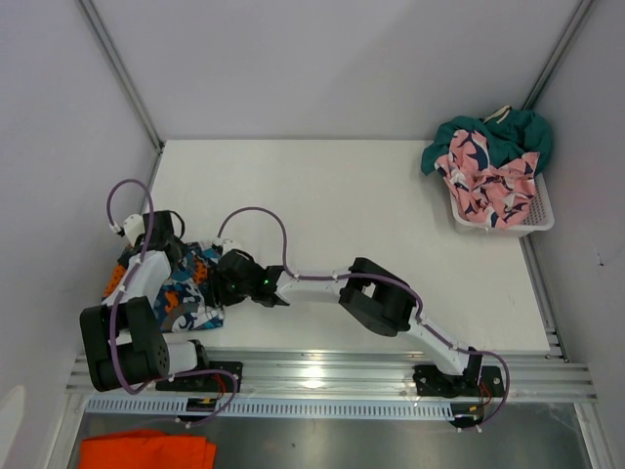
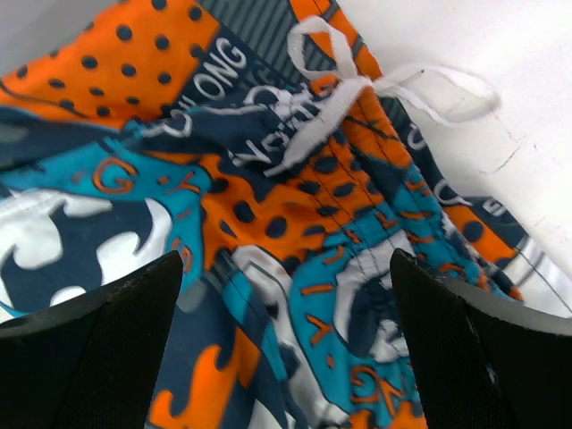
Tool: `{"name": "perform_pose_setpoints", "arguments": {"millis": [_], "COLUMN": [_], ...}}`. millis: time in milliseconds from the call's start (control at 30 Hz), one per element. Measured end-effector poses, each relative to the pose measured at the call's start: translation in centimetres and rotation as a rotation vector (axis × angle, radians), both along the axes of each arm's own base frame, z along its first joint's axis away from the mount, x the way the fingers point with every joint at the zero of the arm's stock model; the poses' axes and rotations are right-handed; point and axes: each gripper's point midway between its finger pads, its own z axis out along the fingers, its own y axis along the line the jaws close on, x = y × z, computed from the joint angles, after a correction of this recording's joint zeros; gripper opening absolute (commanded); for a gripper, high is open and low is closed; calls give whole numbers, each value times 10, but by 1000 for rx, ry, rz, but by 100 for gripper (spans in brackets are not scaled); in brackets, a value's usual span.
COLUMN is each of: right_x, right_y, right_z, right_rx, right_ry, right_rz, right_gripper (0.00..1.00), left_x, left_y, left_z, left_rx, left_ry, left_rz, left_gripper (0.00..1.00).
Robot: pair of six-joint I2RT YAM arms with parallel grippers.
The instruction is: Fold and stack the shorts
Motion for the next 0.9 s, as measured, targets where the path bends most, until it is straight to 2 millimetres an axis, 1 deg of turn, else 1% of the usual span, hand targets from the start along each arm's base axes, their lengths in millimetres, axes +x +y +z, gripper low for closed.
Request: {"name": "perform_pose_setpoints", "arguments": {"millis": [100,167,233,333,400,467,500,533,567,600,667,733,767,800,867,900], "right_x": [-5,-7,-7,-7,-8,-8,-7,-7,-7,-7,-3,11,22,36,73,95], "right_y": [2,2,2,0,-2,-5,-8,-14,-21,-28,-54,-82,-97,-113,-149,-172], "right_z": [2,2,1,-1,-1,-1,1,1,4,8,14,26,34,48,85,105], "right_rx": [15,16,19,43,58,73,82,86,94,95,66,26,8,-3,-15,-18], "right_ry": [7,11,14,10,11,13,12,16,11,3,-15,-46,-63,-86,-134,-157], "right_rz": [27,36,39,39,36,31,25,17,8,3,-32,-79,-112,-148,-239,-297], "right_gripper": [42,42,42,43,43,47,57,65,71,74,78,83,84,85,85,84], "left_x": [0,2,5,12,18,24,26,28,31,35,42,48,50,52,54,54], "left_y": [-1,-2,-5,-13,-23,-36,-43,-51,-59,-67,-83,-102,-113,-123,-144,-157], "left_z": [5,15,30,49,54,54,54,53,54,56,62,68,75,82,96,102], "left_rx": [-3,0,-3,-13,-38,-73,-92,-115,-141,-168,-213,-255,-269,-279,-284,-286], "left_ry": [-22,-62,-132,-219,-250,-261,-263,-265,-270,-280,-305,-338,-360,-387,-428,-441], "left_rz": [2,-1,-10,-42,-85,-133,-156,-186,-217,-250,-320,-404,-450,-497,-586,-638], "left_gripper": [99,99,99,99,99,99,99,99,99,99,99,99,99,99,99,99]}}
